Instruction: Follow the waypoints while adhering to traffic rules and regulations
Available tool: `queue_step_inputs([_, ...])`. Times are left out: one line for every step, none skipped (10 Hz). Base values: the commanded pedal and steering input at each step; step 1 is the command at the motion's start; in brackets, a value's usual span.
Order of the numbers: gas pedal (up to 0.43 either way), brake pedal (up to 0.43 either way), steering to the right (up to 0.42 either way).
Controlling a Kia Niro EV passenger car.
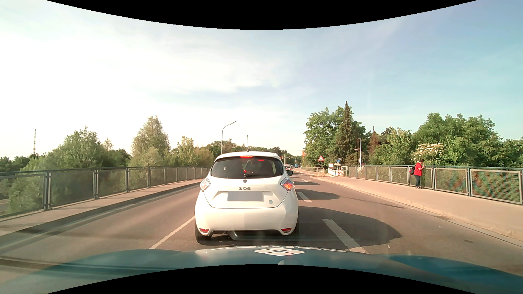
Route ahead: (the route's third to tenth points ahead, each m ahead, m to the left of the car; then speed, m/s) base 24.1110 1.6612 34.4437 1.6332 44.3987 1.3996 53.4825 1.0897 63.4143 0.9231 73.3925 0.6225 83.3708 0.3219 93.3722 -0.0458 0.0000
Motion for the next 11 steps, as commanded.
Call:
queue_step_inputs([0.0,0.268,-0.001])
queue_step_inputs([0.0,0.274,-0.001])
queue_step_inputs([0.0,0.274,-0.001])
queue_step_inputs([0.0,0.268,-0.001])
queue_step_inputs([0.0,0.274,-0.001])
queue_step_inputs([0.0,0.268,-0.001])
queue_step_inputs([0.0,0.274,-0.002])
queue_step_inputs([0.0,0.274,-0.001])
queue_step_inputs([0.0,0.274,-0.002])
queue_step_inputs([0.0,0.274,-0.001])
queue_step_inputs([0.0,0.274,-0.001])
